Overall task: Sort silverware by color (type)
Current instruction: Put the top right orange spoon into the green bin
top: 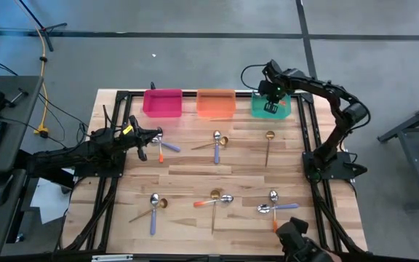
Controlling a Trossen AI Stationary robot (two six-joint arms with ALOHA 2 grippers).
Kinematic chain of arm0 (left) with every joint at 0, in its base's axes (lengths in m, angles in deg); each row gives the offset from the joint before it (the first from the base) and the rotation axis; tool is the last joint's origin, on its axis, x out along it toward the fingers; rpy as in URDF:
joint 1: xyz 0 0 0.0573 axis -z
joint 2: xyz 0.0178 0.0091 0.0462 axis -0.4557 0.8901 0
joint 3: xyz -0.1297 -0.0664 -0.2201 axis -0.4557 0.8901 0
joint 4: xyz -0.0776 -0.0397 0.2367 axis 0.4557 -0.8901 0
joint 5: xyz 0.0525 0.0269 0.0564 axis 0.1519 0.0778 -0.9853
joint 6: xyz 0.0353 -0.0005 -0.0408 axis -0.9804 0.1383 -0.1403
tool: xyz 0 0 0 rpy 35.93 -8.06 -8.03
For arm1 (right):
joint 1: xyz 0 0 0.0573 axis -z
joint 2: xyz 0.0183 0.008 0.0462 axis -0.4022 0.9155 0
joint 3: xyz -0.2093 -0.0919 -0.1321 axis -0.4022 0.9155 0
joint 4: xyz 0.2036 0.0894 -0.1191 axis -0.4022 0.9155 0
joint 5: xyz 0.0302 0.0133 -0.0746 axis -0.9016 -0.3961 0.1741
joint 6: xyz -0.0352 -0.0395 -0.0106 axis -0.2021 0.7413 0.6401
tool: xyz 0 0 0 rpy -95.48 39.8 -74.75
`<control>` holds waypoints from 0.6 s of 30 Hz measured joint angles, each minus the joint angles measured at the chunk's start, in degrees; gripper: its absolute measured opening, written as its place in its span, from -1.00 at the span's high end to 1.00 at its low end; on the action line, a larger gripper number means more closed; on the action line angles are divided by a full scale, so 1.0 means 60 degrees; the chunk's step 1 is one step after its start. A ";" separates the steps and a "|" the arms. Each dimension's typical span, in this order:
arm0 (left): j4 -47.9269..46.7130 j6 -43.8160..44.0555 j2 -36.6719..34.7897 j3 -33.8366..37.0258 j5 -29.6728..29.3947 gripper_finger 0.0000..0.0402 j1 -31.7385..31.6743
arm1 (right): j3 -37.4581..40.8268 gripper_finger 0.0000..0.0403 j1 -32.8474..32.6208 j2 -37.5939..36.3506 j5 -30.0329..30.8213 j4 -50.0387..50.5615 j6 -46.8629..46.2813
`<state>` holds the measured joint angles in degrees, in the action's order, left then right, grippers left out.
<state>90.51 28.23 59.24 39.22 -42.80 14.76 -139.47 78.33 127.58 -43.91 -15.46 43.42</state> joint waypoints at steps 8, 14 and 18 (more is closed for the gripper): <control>-0.0070 0.0308 0.0000 0.0000 0.0083 1.00 0.0003 | 0.0000 1.00 0.0086 0.0106 -0.0033 0.0070 -0.0253; -0.0027 0.0328 -0.0001 0.0000 0.0092 1.00 0.0003 | 0.0000 1.00 0.0091 0.0106 -0.0048 0.0351 -0.0398; 0.0092 0.0425 0.0001 0.0000 0.0069 1.00 0.0003 | 0.0000 1.00 0.0197 0.0106 -0.0100 0.0356 -0.0220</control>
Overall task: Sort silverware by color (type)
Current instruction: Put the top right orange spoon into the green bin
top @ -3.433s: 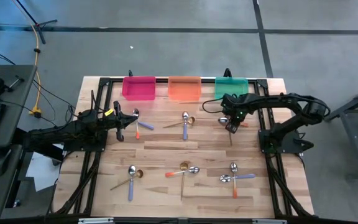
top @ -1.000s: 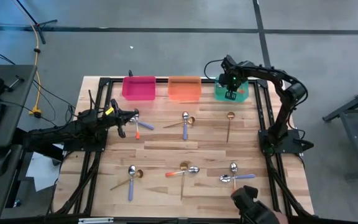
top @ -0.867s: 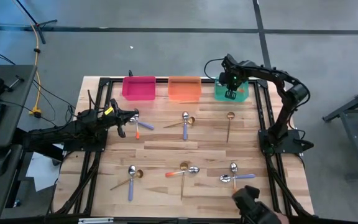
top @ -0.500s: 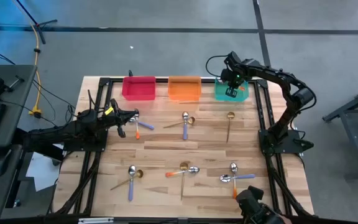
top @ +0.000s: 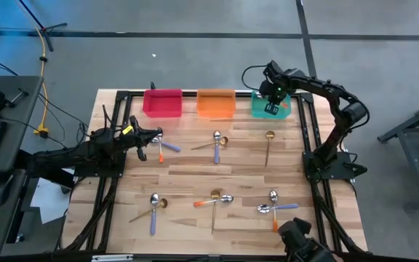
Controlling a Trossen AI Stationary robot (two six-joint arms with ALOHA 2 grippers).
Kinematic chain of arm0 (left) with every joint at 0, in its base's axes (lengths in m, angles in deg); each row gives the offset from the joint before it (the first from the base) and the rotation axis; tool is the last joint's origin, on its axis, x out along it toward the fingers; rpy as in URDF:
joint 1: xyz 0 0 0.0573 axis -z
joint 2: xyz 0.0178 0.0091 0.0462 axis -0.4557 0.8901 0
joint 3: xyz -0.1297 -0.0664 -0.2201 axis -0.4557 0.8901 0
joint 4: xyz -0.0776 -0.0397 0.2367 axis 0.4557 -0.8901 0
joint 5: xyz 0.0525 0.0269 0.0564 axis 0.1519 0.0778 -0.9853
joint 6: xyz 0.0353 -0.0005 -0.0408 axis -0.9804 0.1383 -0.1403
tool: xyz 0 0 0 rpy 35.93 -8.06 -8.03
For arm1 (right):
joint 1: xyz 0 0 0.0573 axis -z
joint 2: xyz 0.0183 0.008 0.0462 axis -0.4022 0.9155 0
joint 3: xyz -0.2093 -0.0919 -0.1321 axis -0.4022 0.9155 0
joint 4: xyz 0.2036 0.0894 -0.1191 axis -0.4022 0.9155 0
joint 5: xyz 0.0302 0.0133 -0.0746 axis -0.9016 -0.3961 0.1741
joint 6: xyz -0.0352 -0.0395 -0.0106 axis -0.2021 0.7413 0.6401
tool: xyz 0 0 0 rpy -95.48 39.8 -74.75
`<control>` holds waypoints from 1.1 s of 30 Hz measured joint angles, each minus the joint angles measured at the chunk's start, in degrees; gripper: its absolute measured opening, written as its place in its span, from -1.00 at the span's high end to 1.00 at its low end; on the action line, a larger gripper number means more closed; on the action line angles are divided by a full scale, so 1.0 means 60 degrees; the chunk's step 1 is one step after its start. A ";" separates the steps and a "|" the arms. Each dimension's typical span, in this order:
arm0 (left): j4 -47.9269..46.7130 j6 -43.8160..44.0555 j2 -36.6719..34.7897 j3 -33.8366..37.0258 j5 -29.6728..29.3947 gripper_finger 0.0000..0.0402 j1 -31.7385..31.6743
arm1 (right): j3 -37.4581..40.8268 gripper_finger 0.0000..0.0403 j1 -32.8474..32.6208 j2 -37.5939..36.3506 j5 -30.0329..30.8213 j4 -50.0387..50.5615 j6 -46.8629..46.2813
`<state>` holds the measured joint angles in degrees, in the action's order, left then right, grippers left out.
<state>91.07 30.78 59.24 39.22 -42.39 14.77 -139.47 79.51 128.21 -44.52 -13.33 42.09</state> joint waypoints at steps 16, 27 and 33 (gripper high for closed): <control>0.0034 -0.0117 -0.0002 0.0000 -0.0323 1.00 0.0000 | -0.0004 1.00 0.0200 0.0160 -0.0693 -0.0110 -0.0604; 0.0520 -0.0597 -0.0001 0.0004 -0.0325 1.00 0.0000 | -0.0004 1.00 0.0200 0.0288 -0.0508 0.0165 -0.0499; 0.0499 -0.0380 -0.0002 0.0004 -0.0326 1.00 0.0002 | -0.0004 0.86 0.0196 0.0893 -0.0502 -0.0257 -0.0466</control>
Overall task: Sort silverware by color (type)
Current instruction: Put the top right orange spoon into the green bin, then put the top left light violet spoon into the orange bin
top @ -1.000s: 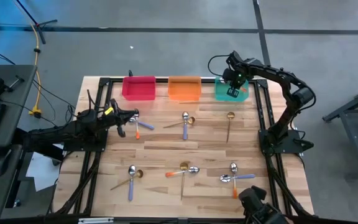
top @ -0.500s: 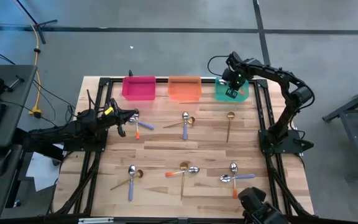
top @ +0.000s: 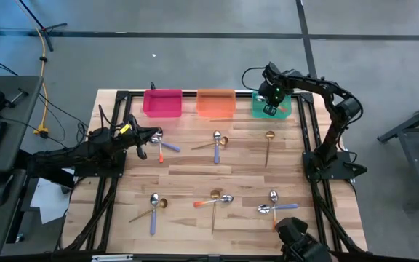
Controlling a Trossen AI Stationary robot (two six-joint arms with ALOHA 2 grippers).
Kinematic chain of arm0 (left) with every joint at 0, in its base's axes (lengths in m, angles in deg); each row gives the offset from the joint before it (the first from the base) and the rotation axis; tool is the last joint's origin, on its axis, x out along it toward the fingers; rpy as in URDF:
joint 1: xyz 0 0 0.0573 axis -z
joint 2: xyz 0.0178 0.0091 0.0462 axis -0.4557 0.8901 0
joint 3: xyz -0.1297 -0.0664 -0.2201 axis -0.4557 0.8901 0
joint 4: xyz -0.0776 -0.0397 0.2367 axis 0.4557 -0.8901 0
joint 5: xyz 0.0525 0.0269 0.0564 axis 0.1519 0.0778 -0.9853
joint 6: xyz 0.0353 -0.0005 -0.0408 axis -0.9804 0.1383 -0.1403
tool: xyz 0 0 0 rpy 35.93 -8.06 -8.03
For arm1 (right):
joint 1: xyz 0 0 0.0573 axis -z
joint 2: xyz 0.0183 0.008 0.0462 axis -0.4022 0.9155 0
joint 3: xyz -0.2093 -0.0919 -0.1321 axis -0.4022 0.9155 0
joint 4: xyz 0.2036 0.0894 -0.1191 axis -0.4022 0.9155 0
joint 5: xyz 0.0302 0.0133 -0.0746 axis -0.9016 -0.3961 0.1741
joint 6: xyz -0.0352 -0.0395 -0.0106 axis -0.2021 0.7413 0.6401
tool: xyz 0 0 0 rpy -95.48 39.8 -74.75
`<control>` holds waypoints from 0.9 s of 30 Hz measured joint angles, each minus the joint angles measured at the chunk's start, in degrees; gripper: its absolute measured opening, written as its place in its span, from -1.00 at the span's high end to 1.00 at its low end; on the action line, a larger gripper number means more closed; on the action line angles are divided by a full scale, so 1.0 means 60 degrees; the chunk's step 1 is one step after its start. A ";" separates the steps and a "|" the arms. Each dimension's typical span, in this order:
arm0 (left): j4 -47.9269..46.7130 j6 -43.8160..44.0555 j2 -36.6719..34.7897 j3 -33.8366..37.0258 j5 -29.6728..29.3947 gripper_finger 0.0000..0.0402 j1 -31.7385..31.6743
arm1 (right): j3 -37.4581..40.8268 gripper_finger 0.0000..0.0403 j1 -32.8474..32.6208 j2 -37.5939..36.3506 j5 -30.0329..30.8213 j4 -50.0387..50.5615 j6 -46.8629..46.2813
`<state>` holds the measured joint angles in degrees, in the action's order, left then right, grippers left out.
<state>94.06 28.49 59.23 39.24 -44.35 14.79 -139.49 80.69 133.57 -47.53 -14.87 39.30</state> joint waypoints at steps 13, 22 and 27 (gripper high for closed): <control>-0.0251 -0.0103 0.0002 0.0000 0.0405 1.00 0.0000 | -0.0505 0.57 -0.0128 -0.0443 0.0325 0.0619 -0.0240; -0.0767 0.0449 0.0838 0.0000 0.0782 1.00 0.0002 | 0.0341 0.97 -0.0527 -0.2580 -0.2037 -0.1004 -0.0540; -0.0741 0.0866 0.1616 -0.0004 0.1022 1.00 0.0002 | 0.1992 0.97 -0.1068 -0.3640 -0.3239 -0.3545 -0.1068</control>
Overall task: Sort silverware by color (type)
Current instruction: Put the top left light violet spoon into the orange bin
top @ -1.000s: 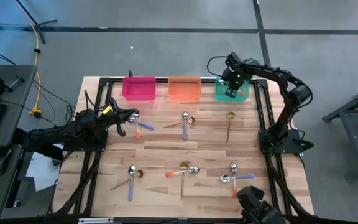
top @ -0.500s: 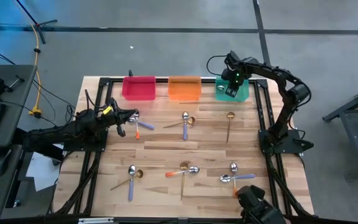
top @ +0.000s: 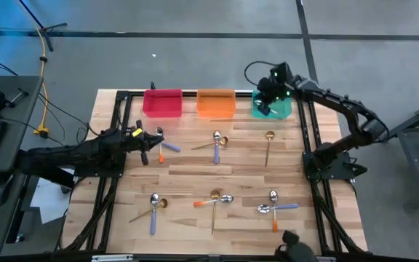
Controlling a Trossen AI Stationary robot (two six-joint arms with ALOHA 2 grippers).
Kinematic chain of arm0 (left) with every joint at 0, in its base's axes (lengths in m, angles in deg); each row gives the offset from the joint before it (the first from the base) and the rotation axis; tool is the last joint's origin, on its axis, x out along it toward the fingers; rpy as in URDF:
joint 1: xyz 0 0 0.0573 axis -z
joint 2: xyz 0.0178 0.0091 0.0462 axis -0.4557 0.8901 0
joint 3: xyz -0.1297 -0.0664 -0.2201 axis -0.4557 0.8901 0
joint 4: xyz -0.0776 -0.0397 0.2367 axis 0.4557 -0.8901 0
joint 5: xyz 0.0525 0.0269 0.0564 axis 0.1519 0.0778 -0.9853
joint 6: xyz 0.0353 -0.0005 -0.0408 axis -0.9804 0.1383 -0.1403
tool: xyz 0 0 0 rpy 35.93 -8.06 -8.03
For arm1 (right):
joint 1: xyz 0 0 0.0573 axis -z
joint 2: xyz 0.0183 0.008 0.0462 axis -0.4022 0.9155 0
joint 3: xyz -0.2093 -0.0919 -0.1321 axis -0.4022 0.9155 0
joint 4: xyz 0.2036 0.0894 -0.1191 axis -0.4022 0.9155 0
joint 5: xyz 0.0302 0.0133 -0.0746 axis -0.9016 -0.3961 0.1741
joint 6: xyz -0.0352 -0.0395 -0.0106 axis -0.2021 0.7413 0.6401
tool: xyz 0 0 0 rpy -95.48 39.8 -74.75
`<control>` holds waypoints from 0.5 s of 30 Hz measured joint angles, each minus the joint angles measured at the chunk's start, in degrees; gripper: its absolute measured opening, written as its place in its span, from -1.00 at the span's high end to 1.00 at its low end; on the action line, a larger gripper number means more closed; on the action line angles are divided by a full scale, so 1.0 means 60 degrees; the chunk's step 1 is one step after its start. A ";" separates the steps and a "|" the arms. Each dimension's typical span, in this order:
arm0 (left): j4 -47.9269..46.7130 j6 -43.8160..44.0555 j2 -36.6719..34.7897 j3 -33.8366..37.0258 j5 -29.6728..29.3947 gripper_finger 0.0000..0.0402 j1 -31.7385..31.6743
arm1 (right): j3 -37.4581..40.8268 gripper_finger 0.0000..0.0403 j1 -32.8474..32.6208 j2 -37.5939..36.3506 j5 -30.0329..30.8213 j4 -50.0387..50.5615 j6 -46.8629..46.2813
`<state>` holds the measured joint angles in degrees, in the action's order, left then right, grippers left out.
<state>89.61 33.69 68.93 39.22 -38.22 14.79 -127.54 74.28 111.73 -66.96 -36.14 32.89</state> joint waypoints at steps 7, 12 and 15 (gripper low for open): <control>-0.0112 0.0312 0.1293 -0.0254 0.0036 1.00 -0.0007 | 0.2633 1.00 -0.1036 -0.1133 -0.1153 -0.4213 -0.1015; -0.0723 0.0373 0.2429 -0.1175 0.0075 1.00 -0.0007 | 0.3448 1.00 -0.1432 -0.1826 -0.1352 -0.5059 -0.1527; -0.1320 0.0630 0.3187 -0.1962 0.0100 1.00 -0.0007 | 0.3626 1.00 -0.1645 -0.2126 -0.1340 -0.5105 -0.1748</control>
<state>81.69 37.47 88.05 27.44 -37.62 14.75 -105.78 64.41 98.97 -75.00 -66.77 22.40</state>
